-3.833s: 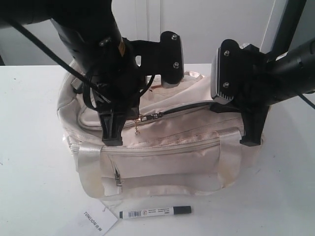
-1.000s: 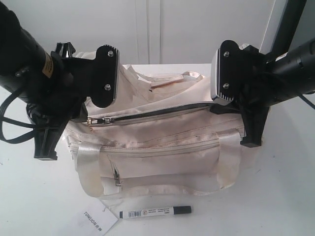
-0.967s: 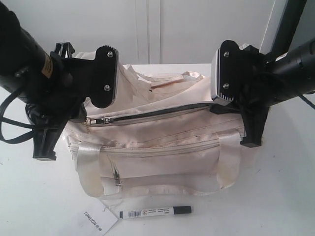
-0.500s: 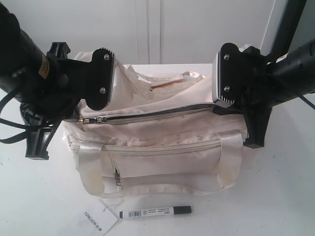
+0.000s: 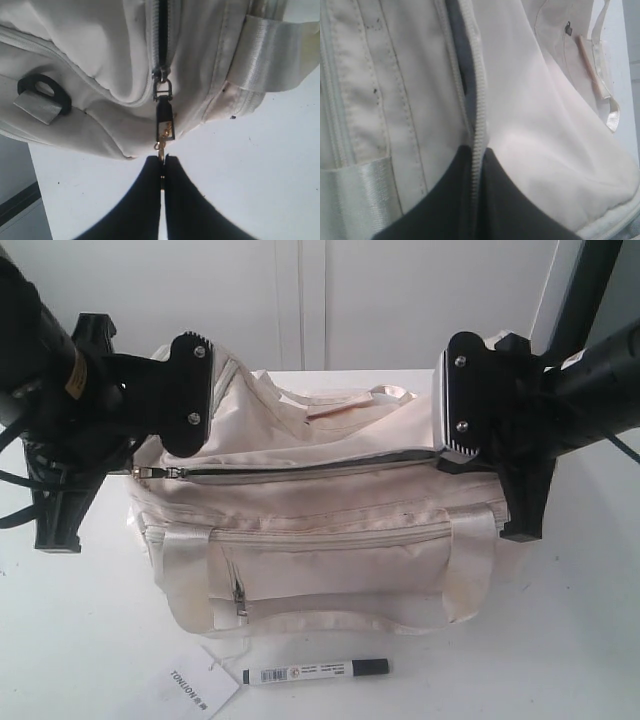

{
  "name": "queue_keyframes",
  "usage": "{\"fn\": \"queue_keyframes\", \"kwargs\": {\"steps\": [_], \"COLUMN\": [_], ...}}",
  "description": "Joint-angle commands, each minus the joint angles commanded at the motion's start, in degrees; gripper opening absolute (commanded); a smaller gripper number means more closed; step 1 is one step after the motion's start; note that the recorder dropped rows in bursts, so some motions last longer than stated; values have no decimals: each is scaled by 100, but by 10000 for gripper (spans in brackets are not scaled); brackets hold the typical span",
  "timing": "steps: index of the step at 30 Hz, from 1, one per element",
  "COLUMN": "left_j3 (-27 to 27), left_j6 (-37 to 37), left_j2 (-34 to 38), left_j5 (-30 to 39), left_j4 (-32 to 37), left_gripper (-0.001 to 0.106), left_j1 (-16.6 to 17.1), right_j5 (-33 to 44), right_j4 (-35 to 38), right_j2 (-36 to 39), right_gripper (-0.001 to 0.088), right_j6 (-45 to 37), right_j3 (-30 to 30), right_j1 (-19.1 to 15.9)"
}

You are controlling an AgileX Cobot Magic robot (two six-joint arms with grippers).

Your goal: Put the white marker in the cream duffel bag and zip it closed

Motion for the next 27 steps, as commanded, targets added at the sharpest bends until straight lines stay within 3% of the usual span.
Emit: {"fn": "queue_keyframes", "kwargs": {"steps": [7,10,27], "left_j3": [0,0,0], "left_j6": [-34,-346,-1046], "left_j2": [0,0,0], "left_j5": [74,181,376], "left_j4": [119,518,1253], "left_gripper": [0,0,0], "left_j1": [0,0,0], "right_j5": [-34,-46,-58], "right_j4": [-150,-150,-267], "right_j2": [0,0,0], "right_gripper": [0,0,0], "right_j6": [67,67,102], "right_j3": [0,0,0], "right_j1": [0,0,0]}}
